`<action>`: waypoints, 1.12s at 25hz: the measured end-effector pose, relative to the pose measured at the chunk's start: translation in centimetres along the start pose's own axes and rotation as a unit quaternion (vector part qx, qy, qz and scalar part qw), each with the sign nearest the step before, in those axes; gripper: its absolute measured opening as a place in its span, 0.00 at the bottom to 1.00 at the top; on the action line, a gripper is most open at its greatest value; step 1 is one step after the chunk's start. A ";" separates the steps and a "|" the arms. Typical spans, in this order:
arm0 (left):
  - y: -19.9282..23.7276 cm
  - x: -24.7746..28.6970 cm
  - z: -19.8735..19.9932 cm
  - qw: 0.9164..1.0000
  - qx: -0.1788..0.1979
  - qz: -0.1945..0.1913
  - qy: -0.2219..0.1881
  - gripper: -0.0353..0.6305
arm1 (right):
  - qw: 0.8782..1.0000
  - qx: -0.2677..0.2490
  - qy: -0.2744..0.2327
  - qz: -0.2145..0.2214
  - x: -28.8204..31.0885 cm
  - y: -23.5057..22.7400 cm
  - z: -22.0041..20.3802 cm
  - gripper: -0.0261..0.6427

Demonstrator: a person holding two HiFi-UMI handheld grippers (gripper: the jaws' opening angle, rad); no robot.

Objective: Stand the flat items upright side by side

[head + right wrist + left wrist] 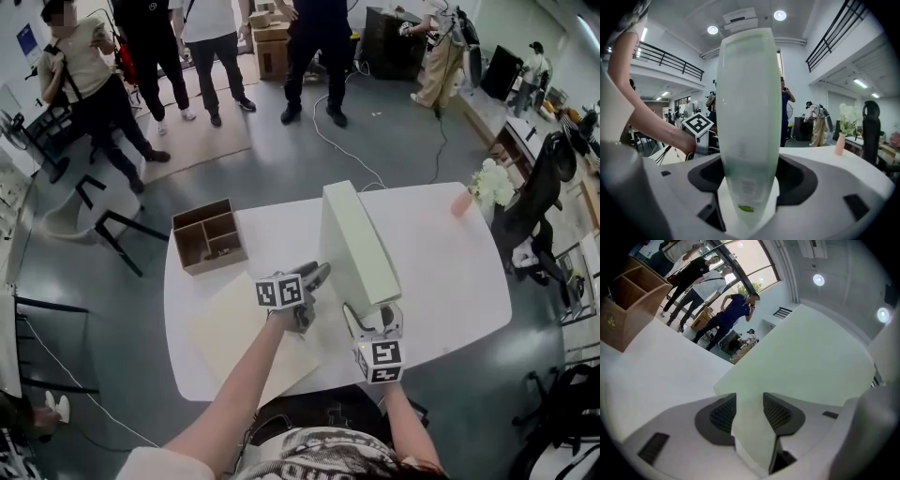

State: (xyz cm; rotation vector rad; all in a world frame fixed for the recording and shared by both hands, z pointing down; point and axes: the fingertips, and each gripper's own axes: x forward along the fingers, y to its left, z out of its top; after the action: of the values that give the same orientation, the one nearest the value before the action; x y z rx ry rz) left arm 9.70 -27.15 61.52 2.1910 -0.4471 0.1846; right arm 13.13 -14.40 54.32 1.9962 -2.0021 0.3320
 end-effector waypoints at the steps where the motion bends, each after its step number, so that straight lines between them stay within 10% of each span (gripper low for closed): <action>1: -0.1 -0.2 0.1 1.000 0.003 -0.002 -0.003 0.31 | 1.000 0.002 -0.004 -0.007 0.0 -0.1 0.0 0.52; 16: -5.4 -2.8 -0.3 0.997 0.074 -0.006 -0.027 0.31 | 0.992 0.040 -0.003 -0.119 -0.5 -16.0 -0.6 0.49; 28: -8.1 -4.4 -1.6 0.994 0.077 0.024 -0.071 0.31 | 0.997 0.029 -0.010 -0.077 1.0 -21.8 -0.5 0.49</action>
State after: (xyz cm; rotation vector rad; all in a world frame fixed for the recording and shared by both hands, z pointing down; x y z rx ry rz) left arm 8.82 -20.24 55.24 2.3556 -0.5820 0.0908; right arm 34.96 -15.33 54.22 2.1817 -1.8571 0.3396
